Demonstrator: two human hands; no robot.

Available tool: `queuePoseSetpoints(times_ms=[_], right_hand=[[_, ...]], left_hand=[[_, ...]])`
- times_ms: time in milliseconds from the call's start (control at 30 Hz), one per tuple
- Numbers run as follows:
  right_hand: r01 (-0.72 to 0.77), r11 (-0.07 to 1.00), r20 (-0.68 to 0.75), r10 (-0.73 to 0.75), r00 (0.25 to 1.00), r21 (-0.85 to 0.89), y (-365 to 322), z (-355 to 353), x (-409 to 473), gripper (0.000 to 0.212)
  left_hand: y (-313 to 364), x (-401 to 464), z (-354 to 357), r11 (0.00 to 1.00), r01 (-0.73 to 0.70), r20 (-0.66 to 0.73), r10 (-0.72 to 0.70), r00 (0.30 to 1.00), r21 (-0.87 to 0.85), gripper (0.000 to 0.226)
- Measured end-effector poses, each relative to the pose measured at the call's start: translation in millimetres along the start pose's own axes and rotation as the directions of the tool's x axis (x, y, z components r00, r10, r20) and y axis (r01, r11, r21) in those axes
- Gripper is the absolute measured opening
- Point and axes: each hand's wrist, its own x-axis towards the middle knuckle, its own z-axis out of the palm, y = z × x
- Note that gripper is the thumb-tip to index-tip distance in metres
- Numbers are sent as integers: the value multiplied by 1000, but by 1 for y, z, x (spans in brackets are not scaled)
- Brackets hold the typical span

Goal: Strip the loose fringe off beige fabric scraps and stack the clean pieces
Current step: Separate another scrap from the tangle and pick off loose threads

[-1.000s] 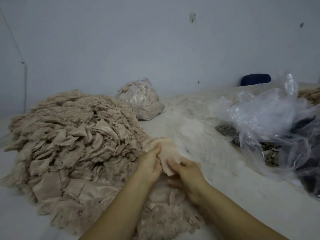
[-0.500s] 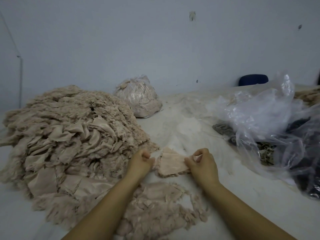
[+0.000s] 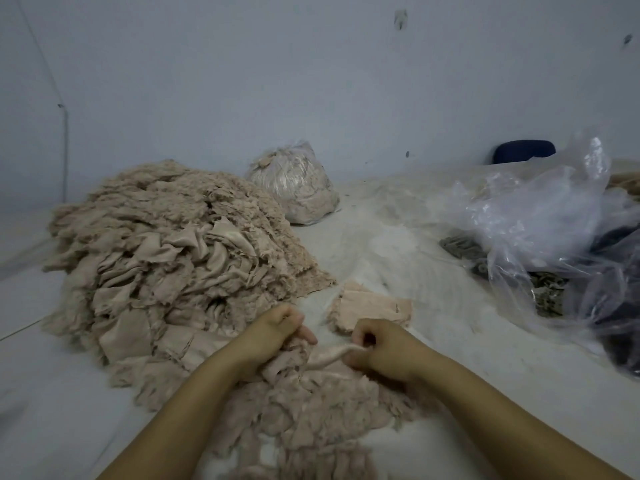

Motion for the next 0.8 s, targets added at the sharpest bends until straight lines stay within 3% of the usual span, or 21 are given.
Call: queuePoseSetpoints(times_ms=[33, 100, 167, 200, 233, 267, 300, 400, 500, 633, 700, 800], right_hand=[[-13, 990, -17, 15, 1000, 141, 0, -2, -2, 24], [-97, 900, 76, 72, 995, 425, -6, -3, -6, 32], [-185, 862, 180, 111, 977, 472, -11, 1, -8, 50], [-183, 861, 186, 105, 977, 475, -14, 4, -8, 47], [-141, 836, 159, 65, 985, 531, -15, 8, -7, 32], [-111, 786, 113, 53, 992, 608, -19, 11, -7, 15], [-57, 734, 28, 51, 998, 677, -20, 12, -6, 12], [123, 714, -275, 101, 956, 690, -19, 12, -3, 16], [204, 684, -392, 129, 911, 700, -11, 13, -3, 15], [193, 605, -395, 219, 892, 772, 4, 5, -5, 13], [190, 598, -368, 189, 910, 779, 4, 4, -6, 12], [214, 562, -331, 114, 937, 799, -3, 8, -8, 10]], left_hand=[[0, -3, 0, 999, -24, 56, 23, 998, 22, 28], [-3, -8, 5, 991, -107, 155, 95, 983, 77, 14], [-7, -9, 14, 984, -173, 141, 166, 976, 40, 5], [-7, -10, 18, 982, -188, 100, 189, 977, -15, 7], [-8, -11, 21, 979, -197, 67, 201, 977, -55, 6], [-8, -12, 22, 975, -209, 41, 212, 976, -75, 3], [-8, -14, 22, 973, -214, 18, 217, 976, -80, 3], [-12, -18, 17, 978, -182, -41, 179, 983, -99, 14], [-18, -19, 13, 983, -185, -42, 186, 982, 22, 25], [-22, -23, 9, 979, -197, -15, 198, 980, 46, 38], [-21, -23, 9, 983, -173, 79, 168, 983, 64, 46], [-9, -21, 17, 983, -167, 111, 158, 981, 78, 40]])
